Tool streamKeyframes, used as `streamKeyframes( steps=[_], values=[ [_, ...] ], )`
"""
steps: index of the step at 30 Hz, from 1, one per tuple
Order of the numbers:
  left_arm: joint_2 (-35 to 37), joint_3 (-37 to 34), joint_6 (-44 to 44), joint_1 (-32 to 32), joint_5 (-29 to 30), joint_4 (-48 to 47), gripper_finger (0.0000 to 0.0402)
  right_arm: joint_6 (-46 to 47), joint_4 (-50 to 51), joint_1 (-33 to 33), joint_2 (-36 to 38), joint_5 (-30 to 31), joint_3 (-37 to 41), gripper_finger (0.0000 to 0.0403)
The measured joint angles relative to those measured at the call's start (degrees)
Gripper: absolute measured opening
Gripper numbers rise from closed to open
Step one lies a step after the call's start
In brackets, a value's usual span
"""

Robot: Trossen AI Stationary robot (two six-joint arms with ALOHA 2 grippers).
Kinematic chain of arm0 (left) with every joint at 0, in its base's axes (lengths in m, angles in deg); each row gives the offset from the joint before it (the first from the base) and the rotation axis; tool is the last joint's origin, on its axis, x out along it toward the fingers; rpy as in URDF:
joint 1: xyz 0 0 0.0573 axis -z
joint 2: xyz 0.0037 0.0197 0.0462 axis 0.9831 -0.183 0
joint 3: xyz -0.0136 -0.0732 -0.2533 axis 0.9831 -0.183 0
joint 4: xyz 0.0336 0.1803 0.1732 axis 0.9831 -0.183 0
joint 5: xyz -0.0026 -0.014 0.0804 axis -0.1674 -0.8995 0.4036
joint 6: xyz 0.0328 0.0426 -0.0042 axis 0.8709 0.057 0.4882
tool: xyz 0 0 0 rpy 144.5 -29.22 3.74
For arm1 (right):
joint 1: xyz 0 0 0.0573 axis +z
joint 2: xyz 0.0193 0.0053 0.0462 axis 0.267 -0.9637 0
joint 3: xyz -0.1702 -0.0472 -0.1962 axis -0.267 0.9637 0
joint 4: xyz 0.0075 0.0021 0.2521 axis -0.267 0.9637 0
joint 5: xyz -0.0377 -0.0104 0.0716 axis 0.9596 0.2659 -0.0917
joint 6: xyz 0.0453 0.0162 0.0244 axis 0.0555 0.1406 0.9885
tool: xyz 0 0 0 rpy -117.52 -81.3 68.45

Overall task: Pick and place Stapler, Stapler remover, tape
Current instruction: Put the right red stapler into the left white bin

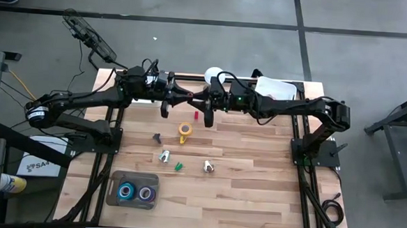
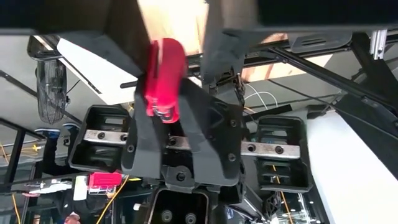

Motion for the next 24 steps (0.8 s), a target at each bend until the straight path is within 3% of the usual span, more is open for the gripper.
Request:
streamKeyframes(
  steps=[4,8,16,24],
  values=[
    [0.0,0.0,0.5,0.0,0.3,-0.1,0.0050,0.4,0.3,0.0,0.0,-0.1,0.0,0.0173],
    [0.0,0.0,1.0,0.0,0.5,-0.4,0.0050,1.4,0.5,0.0,0.0,0.3,0.0,0.0201],
    [0.1,-0.1,3.8,0.0,4.5,-5.2,0.0050,2.0,6.2,-0.4,0.1,3.9,-0.1,0.0212],
    [0.2,-0.1,6.3,0.0,18.5,-12.8,0.0050,6.7,13.2,-1.6,0.1,4.0,-0.1,0.0212]
  ],
)
